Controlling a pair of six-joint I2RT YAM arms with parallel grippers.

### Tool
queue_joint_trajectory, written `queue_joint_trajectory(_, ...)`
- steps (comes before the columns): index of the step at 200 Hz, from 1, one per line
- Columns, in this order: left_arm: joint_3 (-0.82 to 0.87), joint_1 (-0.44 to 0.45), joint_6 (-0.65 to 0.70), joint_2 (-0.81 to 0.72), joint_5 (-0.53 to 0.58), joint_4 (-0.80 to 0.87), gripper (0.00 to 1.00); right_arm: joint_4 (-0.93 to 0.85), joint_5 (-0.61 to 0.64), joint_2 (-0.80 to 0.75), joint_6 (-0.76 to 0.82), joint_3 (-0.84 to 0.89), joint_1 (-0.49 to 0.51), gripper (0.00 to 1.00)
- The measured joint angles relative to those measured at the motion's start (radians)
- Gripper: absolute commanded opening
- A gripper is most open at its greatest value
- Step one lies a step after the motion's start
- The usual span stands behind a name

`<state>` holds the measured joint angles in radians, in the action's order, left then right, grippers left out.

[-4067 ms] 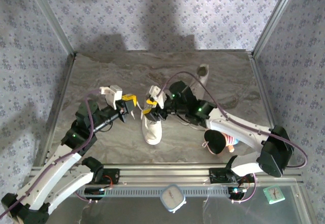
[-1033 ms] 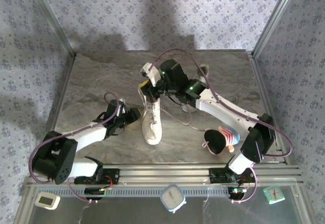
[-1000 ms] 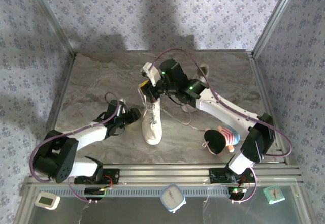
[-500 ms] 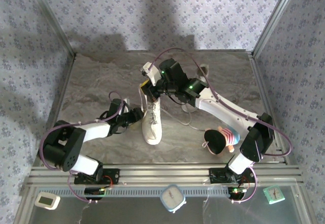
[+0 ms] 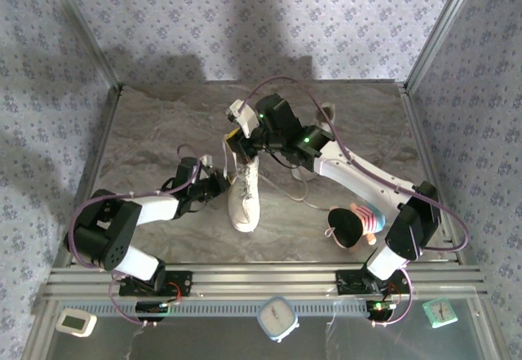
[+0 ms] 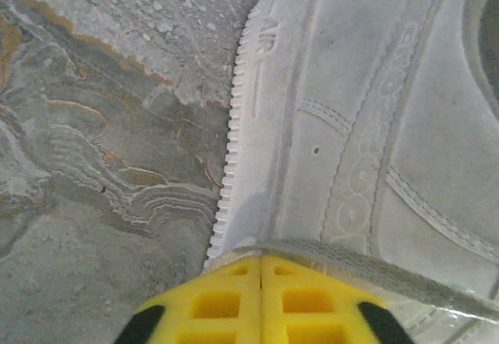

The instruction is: Tie the shoes

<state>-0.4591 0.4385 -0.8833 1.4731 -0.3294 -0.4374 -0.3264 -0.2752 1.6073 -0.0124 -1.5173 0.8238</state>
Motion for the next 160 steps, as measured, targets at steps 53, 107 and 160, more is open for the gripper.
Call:
queue_joint_trajectory(53, 0.004, 0.000, 0.062, -0.180, 0.054, 0.108, 0.00, 0.000, 0.016, 0.000, -0.001, 0.000, 0.000, 0.00)
queue_joint_trajectory(107, 0.083, 0.005, 0.177, -0.328, 0.054, 0.142, 0.29, 0.000, 0.030, 0.000, -0.008, 0.000, 0.000, 0.00)
queue_joint_trajectory(160, 0.120, 0.038, 0.298, -0.347, 0.000, 0.118, 0.43, 0.000, 0.030, 0.000, -0.022, 0.000, -0.001, 0.00)
